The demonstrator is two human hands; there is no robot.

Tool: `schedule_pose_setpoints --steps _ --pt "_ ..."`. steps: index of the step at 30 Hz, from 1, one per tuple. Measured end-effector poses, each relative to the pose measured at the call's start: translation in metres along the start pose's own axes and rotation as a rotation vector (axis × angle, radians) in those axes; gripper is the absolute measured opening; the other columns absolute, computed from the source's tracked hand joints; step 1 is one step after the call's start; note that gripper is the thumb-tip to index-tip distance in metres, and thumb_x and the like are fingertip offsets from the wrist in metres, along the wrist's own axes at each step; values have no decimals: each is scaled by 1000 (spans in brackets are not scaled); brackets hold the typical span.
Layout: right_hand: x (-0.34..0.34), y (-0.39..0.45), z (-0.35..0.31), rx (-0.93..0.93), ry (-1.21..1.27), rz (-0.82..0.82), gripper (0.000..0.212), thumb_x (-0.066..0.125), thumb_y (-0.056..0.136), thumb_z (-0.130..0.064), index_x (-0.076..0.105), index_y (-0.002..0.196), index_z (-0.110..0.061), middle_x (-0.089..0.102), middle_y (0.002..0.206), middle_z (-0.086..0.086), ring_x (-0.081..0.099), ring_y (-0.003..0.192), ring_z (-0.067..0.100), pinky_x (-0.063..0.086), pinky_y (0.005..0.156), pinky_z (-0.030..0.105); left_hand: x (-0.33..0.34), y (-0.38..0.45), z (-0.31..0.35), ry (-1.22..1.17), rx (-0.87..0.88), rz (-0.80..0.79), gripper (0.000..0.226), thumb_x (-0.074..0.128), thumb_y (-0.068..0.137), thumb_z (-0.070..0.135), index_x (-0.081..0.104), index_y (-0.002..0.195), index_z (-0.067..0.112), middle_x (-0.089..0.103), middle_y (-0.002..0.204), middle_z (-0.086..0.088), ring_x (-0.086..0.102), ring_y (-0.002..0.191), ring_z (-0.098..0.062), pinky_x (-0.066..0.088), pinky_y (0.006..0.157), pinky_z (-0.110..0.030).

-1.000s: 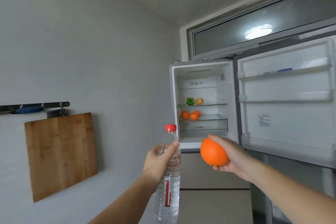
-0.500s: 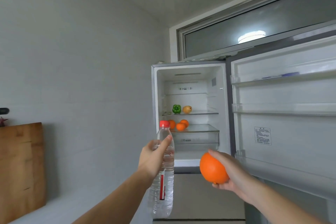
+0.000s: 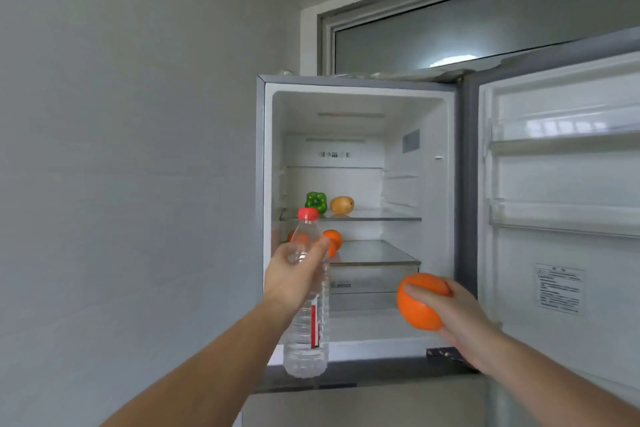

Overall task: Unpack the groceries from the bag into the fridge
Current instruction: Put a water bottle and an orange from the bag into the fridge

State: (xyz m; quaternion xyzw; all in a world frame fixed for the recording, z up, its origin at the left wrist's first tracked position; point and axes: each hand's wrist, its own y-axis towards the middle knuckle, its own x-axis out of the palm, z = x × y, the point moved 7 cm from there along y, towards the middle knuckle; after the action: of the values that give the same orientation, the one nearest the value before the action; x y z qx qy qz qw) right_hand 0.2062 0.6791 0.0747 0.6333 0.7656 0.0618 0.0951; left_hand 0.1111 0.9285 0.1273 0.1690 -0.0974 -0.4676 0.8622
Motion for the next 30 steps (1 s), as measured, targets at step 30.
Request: schedule_pose_setpoints --steps 30 --pt "120 388 74 -382 -808 -227 68 54 90 -36 19 149 -37 4 157 -6 14 143 21 30 113 37 205 378 15 91 341 67 57 73 75 55 52 116 20 61 95 11 57 83 1 43 71 -19"
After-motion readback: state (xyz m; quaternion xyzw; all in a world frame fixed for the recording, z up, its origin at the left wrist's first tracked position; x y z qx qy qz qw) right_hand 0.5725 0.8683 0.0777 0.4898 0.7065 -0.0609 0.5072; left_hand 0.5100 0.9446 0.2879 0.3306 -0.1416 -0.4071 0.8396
